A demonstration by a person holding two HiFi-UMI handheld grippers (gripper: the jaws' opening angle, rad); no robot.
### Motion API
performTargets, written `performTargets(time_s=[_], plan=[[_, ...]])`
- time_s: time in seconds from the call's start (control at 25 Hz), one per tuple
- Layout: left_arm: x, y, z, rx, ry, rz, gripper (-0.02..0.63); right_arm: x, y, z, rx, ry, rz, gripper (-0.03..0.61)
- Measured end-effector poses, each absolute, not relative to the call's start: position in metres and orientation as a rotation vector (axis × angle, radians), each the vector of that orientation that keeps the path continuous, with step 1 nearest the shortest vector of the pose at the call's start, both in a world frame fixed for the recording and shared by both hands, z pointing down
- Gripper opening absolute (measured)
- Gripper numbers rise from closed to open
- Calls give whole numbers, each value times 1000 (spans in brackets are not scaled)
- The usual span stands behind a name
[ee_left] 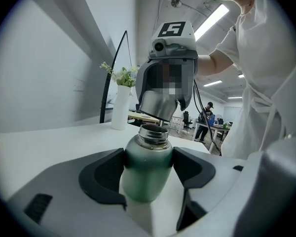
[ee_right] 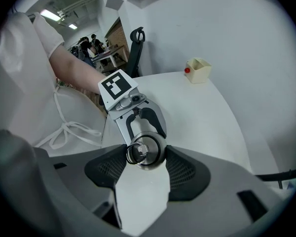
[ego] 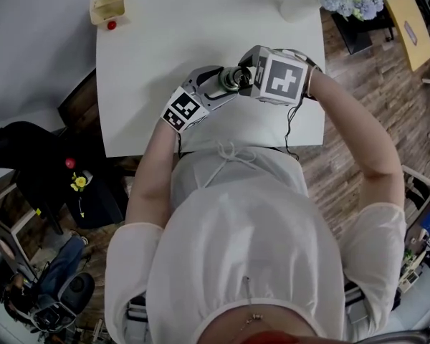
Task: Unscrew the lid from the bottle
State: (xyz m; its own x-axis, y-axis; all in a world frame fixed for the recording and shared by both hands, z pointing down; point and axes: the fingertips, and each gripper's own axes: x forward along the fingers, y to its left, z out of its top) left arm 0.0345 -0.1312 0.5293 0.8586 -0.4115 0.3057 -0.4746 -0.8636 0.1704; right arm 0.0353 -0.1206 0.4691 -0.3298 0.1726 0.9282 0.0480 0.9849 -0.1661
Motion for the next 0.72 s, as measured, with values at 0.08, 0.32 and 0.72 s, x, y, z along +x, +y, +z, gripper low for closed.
performTargets(time_s=[0.08, 0.32, 0.72], plan=[[36, -131, 528, 2794, -672, 378, 328, 46, -125, 467, -119, -1906, 143, 259], [35, -133, 526, 2792, -661, 400, 328, 82, -139, 486, -11, -1877, 230, 261], [36, -135, 528, 2789, -664, 417, 328, 116, -148, 564, 81, -1827, 353, 261]])
